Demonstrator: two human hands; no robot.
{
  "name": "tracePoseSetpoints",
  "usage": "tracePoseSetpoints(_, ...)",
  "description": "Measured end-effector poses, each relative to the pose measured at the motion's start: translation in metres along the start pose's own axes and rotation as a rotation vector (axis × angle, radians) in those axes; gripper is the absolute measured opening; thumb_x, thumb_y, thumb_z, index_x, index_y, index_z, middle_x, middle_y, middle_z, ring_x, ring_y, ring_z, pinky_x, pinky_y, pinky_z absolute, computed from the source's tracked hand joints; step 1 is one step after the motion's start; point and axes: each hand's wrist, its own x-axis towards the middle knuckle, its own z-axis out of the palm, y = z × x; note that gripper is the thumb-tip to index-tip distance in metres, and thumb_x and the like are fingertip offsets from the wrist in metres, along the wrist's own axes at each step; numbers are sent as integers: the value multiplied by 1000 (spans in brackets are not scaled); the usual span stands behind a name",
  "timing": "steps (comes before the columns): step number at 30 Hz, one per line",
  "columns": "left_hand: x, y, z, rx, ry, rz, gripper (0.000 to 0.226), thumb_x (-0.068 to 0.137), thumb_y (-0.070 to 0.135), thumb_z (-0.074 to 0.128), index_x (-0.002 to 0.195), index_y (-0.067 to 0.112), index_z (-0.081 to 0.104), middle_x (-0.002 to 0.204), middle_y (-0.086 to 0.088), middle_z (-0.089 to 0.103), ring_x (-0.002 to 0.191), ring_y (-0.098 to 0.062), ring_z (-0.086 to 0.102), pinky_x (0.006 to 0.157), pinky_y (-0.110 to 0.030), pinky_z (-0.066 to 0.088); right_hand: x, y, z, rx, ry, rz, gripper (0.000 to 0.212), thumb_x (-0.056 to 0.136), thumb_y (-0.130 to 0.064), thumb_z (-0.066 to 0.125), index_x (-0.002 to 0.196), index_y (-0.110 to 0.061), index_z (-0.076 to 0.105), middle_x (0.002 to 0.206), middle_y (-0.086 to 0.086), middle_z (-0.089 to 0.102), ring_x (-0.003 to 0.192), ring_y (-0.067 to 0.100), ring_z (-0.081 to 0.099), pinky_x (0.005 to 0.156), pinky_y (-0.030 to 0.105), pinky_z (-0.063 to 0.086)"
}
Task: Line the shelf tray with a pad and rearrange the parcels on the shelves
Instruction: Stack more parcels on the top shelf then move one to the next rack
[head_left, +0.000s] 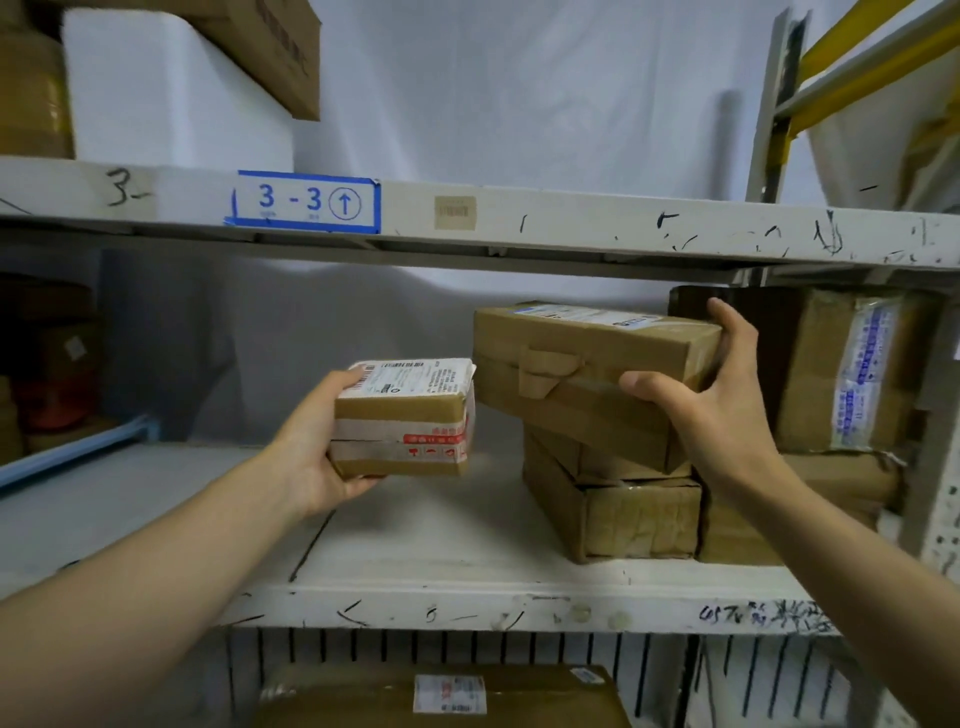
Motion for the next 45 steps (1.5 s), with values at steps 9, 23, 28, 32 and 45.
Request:
tracePoseSetpoints(9, -42, 32, -82, -67, 7, 50, 36, 83, 48, 67, 112, 26, 70, 104, -6, 76, 101, -25, 67, 82, -44, 53, -39, -70, 15, 166, -98, -50, 83, 57, -56, 68, 134, -44, 38, 126, 1, 48, 109, 26, 55, 80, 47, 55)
tracePoseSetpoints(23, -93, 137, -137, -168, 19, 257, 37, 89, 55, 57, 104, 26, 74, 102, -6, 78, 107, -27, 66, 103, -44, 45, 3, -198, 89, 519, 111, -231, 34, 84, -33, 64, 111, -29, 45, 103, -7, 55, 88, 3, 60, 75, 34, 53)
tracePoseSetpoints(28, -93, 164, -124, -102, 28, 303, 32, 88, 53, 61, 102, 28, 73, 91, -3, 79, 91, -23, 70, 69, -36, 52, 43, -220, 122, 413, 218, -162, 72, 75, -51, 75, 131, -29, 34, 128, 1, 44, 113, 19, 55, 87, 43, 58)
tracePoseSetpoints(32, -87, 182, -111, -60, 39, 355, 34, 89, 54, 60, 107, 27, 71, 85, -2, 79, 89, -23, 71, 71, -39, 54, 81, -230, 152, 208, 304, -129, 89, 62, -61, 73, 136, -30, 35, 128, 1, 37, 116, 22, 50, 96, 48, 53)
tracePoseSetpoints(45, -69, 202, -87, -47, 206, 494, 31, 92, 53, 56, 103, 28, 71, 75, -1, 78, 85, -21, 71, 80, -41, 57, 161, -222, 253, -310, 94, -107, 109, 64, -72, 75, 143, -13, 28, 143, 18, 36, 133, 36, 36, 98, 55, 41)
